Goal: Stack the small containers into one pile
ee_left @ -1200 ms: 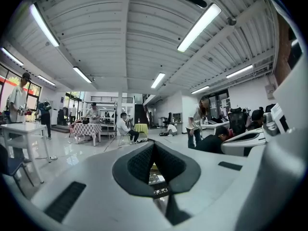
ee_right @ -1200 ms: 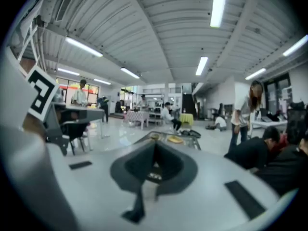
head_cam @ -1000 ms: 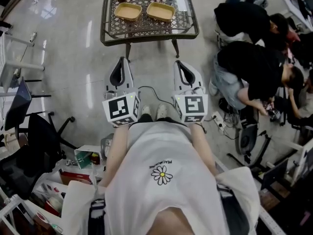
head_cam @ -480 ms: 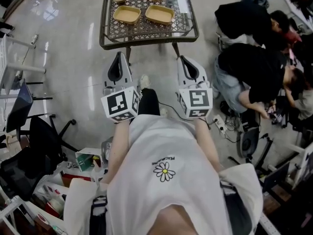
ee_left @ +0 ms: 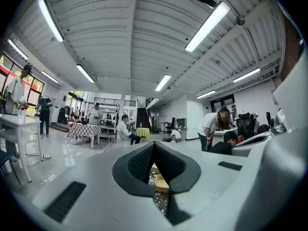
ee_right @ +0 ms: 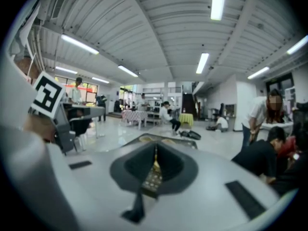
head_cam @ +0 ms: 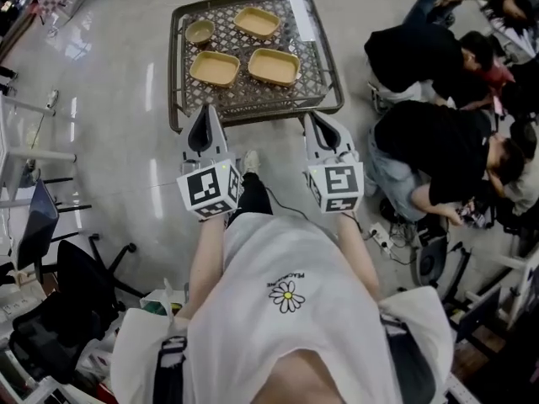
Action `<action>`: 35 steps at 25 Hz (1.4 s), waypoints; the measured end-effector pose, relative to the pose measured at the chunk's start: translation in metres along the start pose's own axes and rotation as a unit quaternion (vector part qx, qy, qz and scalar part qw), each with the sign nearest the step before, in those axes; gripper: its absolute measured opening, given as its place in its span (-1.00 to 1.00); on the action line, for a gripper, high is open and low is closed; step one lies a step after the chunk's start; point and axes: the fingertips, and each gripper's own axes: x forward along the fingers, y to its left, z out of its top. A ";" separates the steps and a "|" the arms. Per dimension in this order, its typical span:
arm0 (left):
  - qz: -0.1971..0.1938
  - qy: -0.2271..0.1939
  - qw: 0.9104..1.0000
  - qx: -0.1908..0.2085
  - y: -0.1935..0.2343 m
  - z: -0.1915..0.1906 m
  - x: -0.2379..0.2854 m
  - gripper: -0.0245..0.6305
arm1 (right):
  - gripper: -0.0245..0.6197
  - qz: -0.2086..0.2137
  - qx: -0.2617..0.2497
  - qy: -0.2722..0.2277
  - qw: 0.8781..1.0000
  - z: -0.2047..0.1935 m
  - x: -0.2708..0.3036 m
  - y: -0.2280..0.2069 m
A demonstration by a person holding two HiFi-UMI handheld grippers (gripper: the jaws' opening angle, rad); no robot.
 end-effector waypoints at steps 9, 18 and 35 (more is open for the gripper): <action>-0.029 0.009 1.000 -0.002 0.053 0.014 0.128 -0.85 | -0.82 -0.027 0.013 0.011 0.999 0.043 0.119 -0.022; -0.045 0.007 0.999 0.000 0.099 0.026 0.228 -0.85 | -0.82 -0.060 0.046 0.011 0.997 0.075 0.206 -0.048; -0.038 0.028 0.999 -0.010 0.084 0.016 0.287 -0.85 | -0.82 -0.022 0.036 0.034 0.999 0.072 0.268 -0.071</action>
